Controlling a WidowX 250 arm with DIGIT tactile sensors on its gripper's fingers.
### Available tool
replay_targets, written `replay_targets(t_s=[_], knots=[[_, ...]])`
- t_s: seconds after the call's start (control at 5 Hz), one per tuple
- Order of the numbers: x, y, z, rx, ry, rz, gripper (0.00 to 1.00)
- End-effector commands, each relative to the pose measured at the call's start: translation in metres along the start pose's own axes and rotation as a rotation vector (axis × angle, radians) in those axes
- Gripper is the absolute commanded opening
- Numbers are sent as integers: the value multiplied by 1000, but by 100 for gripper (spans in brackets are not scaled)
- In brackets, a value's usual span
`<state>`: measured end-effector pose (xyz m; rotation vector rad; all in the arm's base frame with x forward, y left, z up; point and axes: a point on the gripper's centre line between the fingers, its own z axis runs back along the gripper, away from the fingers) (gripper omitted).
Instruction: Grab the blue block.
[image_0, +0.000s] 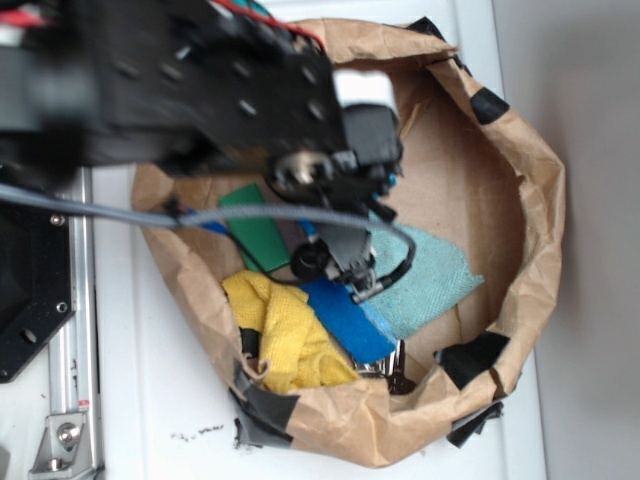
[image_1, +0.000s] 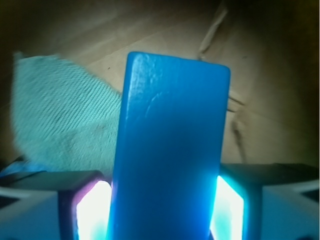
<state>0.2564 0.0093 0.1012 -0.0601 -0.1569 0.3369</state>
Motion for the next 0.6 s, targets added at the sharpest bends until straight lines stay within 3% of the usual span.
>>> replay_targets(t_s=[0.0,0.4], knots=[[22,-3,63,28,-38,-216,0],[24,-8,51,94,26,-226,0]])
